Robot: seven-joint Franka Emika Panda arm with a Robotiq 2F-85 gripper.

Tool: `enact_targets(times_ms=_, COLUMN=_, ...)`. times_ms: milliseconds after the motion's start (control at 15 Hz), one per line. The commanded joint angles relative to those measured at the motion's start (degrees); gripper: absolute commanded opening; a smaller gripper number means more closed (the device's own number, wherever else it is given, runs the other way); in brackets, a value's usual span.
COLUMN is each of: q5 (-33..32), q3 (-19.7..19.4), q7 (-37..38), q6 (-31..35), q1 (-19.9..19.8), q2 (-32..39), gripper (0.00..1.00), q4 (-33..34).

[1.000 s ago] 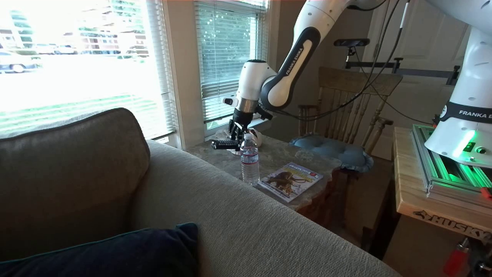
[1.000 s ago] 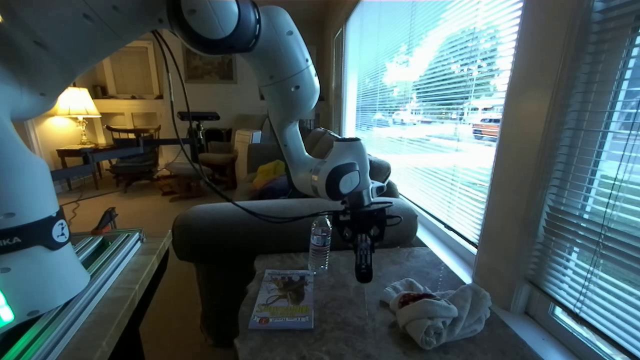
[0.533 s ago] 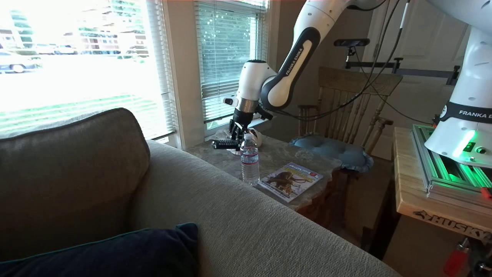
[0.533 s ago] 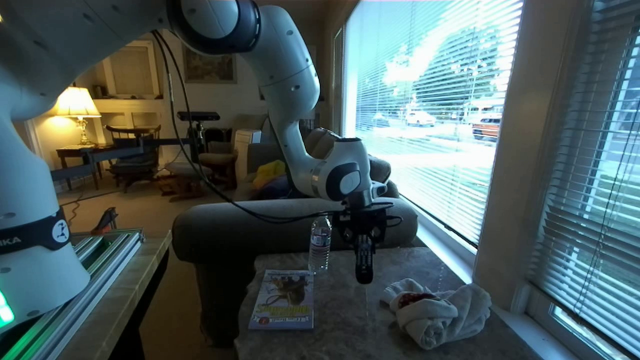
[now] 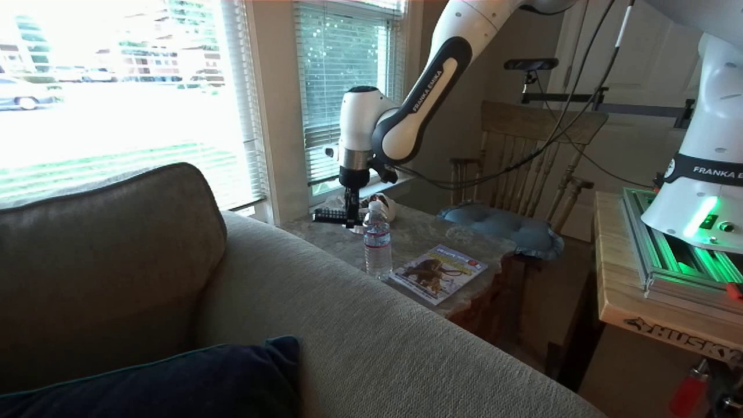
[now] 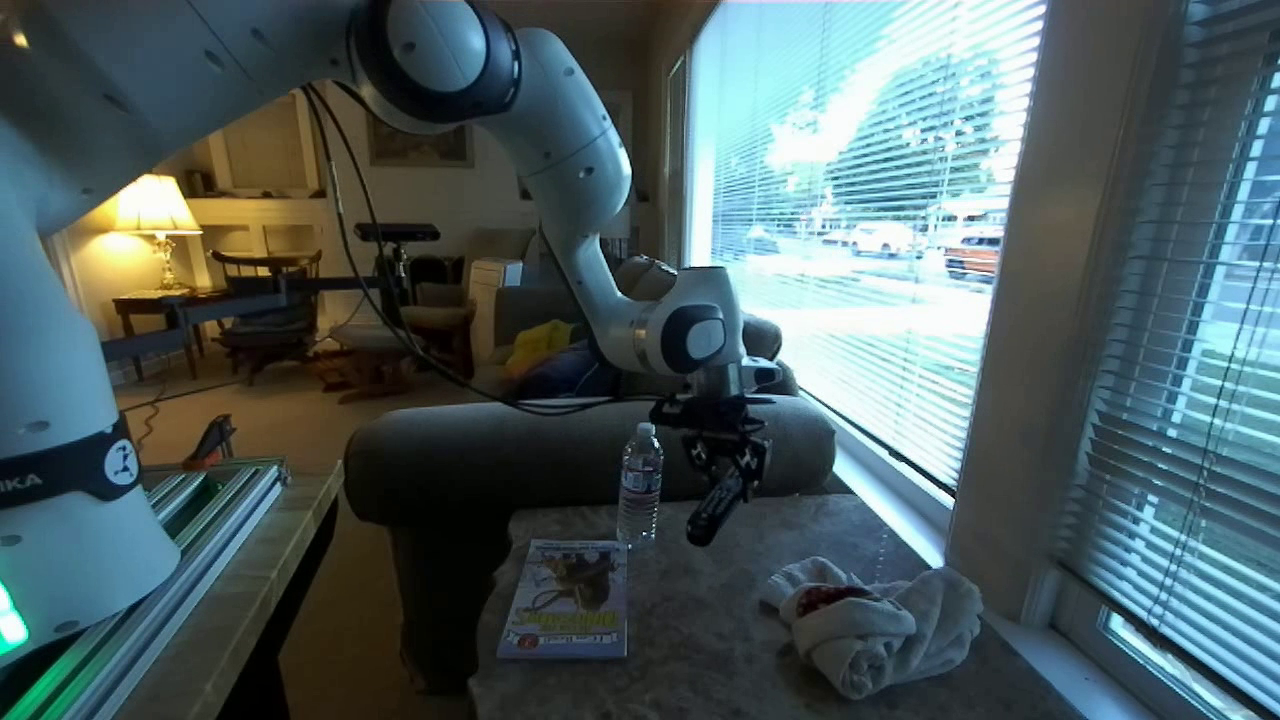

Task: Move the black remote to the left and wipe the table with the white cloth

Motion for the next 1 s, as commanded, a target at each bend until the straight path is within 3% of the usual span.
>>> enact_targets(times_ms=0, q5=4.54, q3=-1.43, q7=9.03, q6=-6.96, q1=3.40, q2=4.07, gripper=0.28, q4=8.29)
enact_targets(times_ms=467, q5=7.59, q3=-3.08, q7=20.67, q6=-9.58, q1=4.74, q2=8.85, gripper=0.28, q4=16.31)
enact_targets(times_ms=933, q5=12.37, q3=-2.45, q7=26.56, q6=-15.22, q1=4.22, q2=13.89, gripper=0.28, q4=24.34)
